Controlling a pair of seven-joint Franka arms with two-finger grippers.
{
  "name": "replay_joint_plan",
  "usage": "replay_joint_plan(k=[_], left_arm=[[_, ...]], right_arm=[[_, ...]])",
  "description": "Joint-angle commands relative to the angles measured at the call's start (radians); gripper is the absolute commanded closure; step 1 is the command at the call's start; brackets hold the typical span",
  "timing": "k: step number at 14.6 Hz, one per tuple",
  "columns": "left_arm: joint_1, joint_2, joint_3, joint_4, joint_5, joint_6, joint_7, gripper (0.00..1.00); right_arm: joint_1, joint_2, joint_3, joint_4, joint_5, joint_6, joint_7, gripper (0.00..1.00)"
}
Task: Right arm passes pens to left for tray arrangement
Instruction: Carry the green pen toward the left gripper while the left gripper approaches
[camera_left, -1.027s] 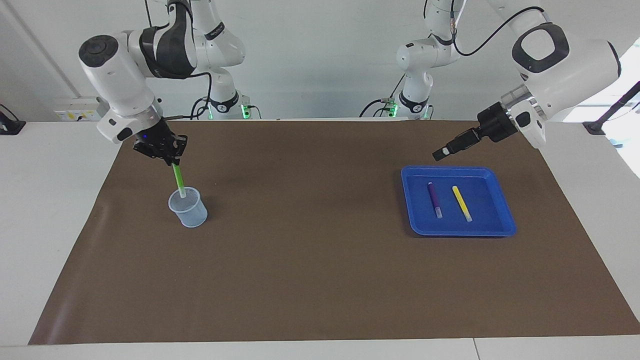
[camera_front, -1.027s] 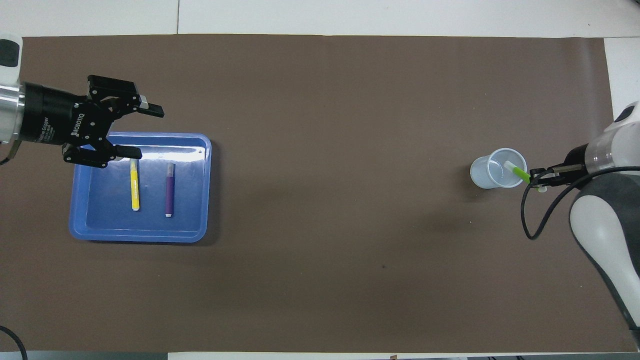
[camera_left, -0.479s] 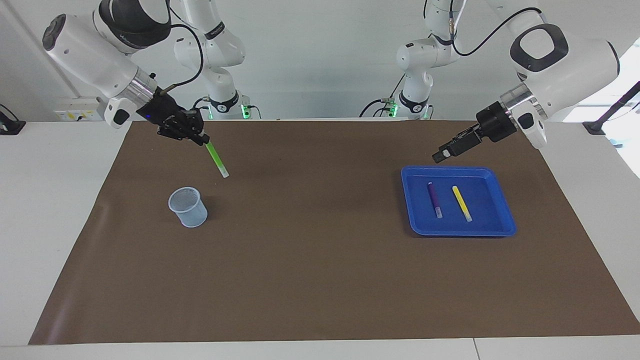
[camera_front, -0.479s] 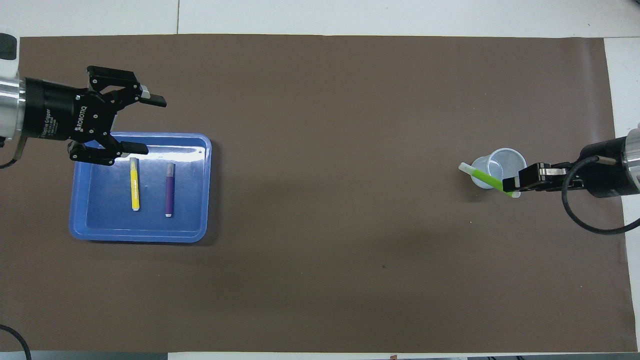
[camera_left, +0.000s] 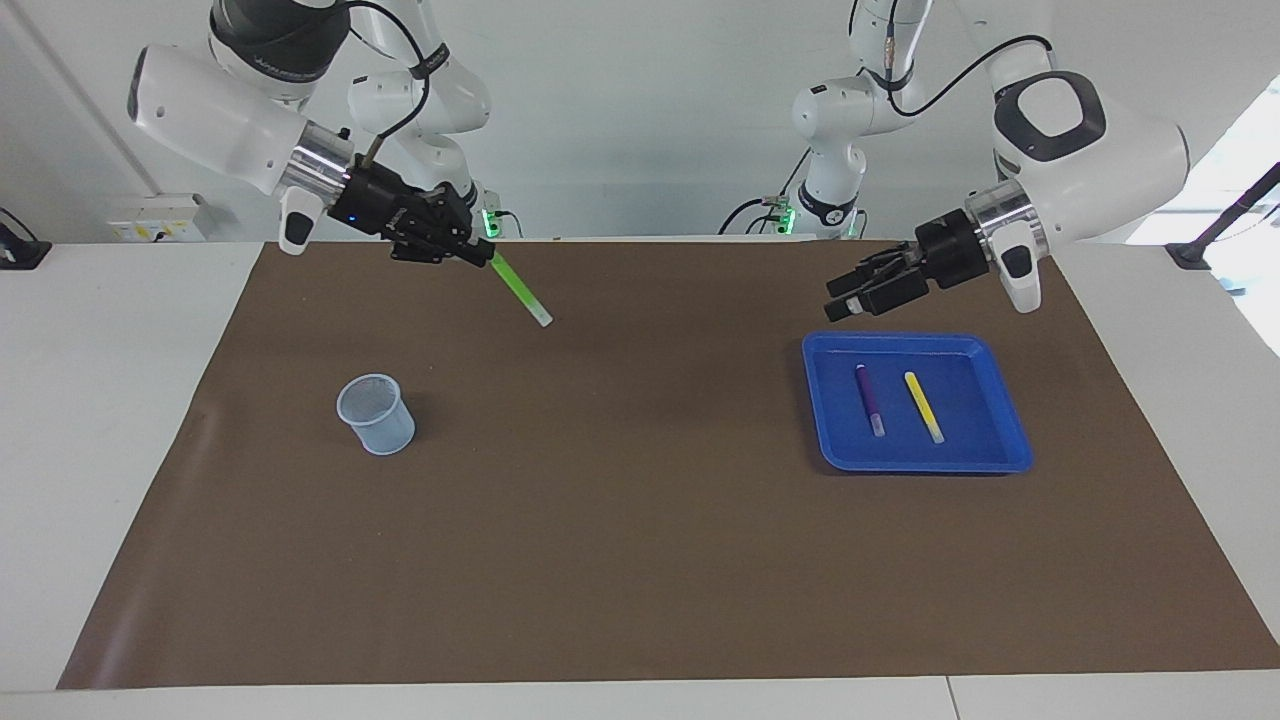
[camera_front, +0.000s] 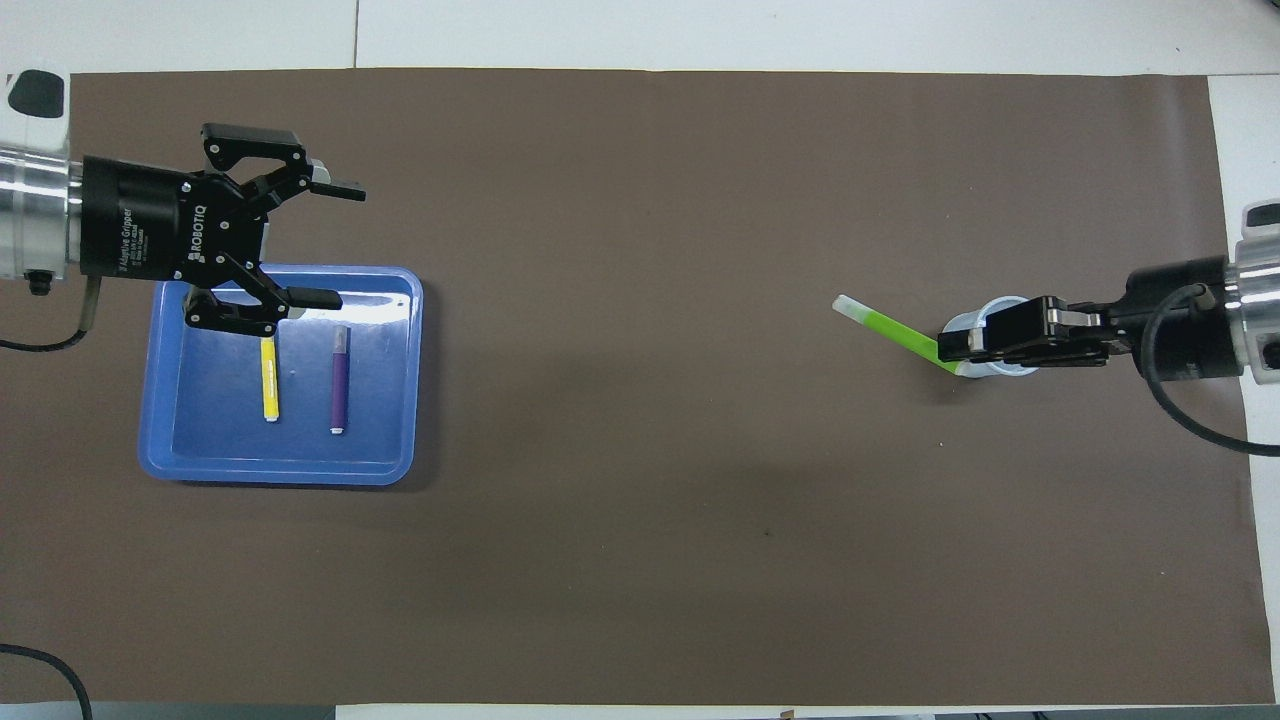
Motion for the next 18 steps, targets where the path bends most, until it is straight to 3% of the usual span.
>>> replay_joint_plan(k=[1,4,7,13,18], left_arm=[[-0.147,-0.065,0.006,-0.111,-0.085,0.151,-0.013,0.00],[-0.230,-0.091,0.006,-0.159,-0.188,0.241,-0.008,0.00],[-0.324,-0.099,0.006,-0.185,-0.271,0.413,-0.011,0.00],[-0.405,-0.111,0.006,-0.220,-0.308,0.624,-0.018,0.03],[-0.393,-0.125,0.014,-0.222,-0.310,0.574,-0.018,0.12]], right_arm=[[-0.001,0.004,0.056,-0.006,0.091,0.060,0.034,1.00],[-0.001,0.016,0.116,-0.009,0.171,0.136,0.042,1.00],[-0.001,0.032,0.160,-0.009,0.174,0.183,0.062,1.00],[0.002,0.045,0.185,-0.009,0.174,0.202,0.065,1.00],[0.002,0.045,0.185,-0.009,0.172,0.200,0.071,1.00]])
